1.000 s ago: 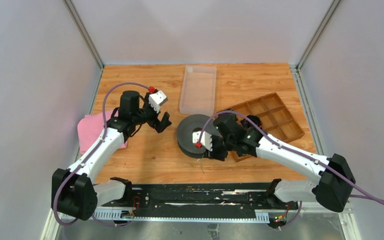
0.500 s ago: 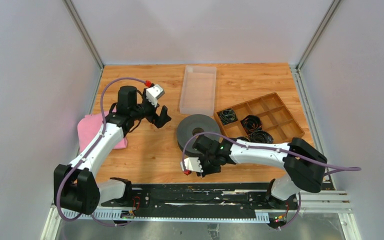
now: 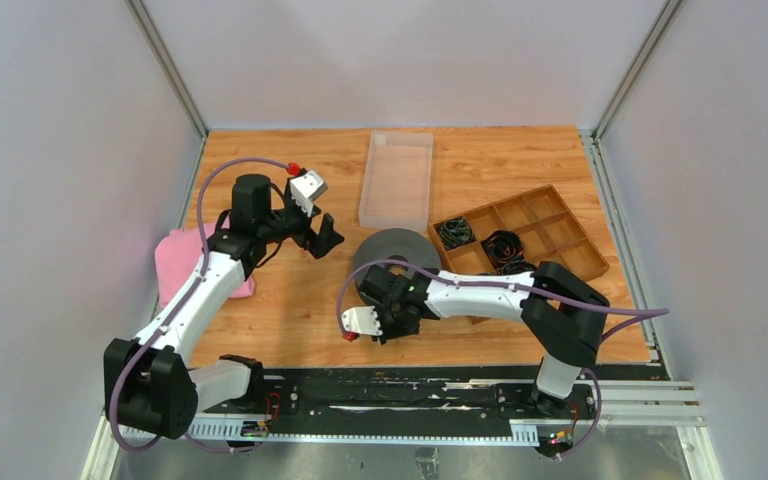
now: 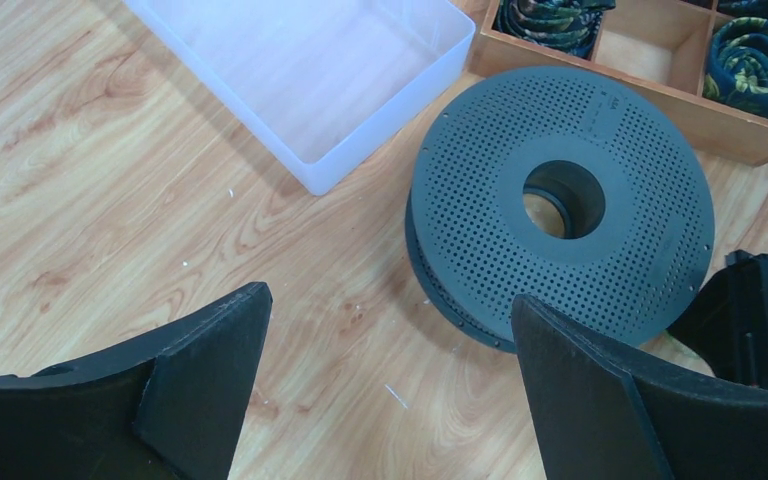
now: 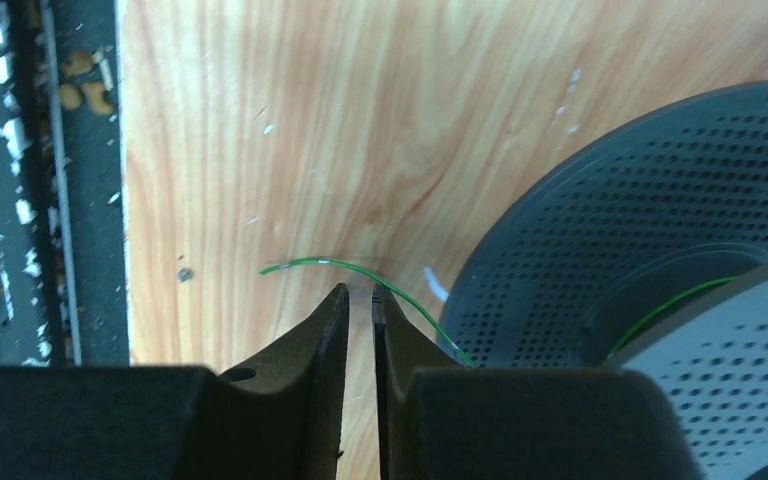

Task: Wrap the cables

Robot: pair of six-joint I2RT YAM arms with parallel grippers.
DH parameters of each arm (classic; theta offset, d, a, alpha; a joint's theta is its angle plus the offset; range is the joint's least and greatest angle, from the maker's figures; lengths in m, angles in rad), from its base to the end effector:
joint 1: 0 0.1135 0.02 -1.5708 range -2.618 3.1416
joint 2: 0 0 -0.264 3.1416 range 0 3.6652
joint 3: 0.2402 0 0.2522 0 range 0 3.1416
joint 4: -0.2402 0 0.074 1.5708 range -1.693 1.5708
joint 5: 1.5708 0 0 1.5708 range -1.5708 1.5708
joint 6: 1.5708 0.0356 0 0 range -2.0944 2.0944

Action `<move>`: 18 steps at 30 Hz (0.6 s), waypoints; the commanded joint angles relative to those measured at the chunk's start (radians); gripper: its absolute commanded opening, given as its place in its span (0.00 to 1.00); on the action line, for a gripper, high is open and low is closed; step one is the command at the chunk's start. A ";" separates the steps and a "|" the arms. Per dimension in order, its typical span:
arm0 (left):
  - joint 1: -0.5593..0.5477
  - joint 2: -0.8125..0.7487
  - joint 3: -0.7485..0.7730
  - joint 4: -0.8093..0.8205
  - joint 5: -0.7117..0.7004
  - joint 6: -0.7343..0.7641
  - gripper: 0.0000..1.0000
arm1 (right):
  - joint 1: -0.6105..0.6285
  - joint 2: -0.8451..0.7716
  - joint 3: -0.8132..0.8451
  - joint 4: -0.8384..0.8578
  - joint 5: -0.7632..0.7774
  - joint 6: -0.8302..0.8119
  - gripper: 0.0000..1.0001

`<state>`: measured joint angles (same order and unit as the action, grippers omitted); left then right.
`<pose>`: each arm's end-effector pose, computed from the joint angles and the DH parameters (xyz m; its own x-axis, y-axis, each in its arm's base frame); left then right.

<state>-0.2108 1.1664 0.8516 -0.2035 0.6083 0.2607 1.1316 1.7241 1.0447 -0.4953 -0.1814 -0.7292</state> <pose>0.2473 -0.0737 0.2863 -0.2987 0.2802 -0.9123 0.7598 0.6483 -0.0496 0.1348 0.3020 0.1666 0.3203 -0.8594 -0.3986 -0.9473 -0.2914 -0.1330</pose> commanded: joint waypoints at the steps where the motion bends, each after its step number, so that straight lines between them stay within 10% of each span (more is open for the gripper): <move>1: 0.005 -0.029 -0.022 0.031 0.034 -0.010 0.95 | 0.024 0.050 0.049 0.023 0.077 0.036 0.14; 18: 0.005 -0.034 -0.075 0.073 0.047 0.020 0.95 | 0.070 0.093 0.068 0.228 0.305 0.153 0.12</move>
<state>-0.2108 1.1519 0.8165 -0.1741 0.6437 0.2581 1.1786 1.7992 1.1118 -0.3473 0.0330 -0.6167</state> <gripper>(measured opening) 0.948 0.118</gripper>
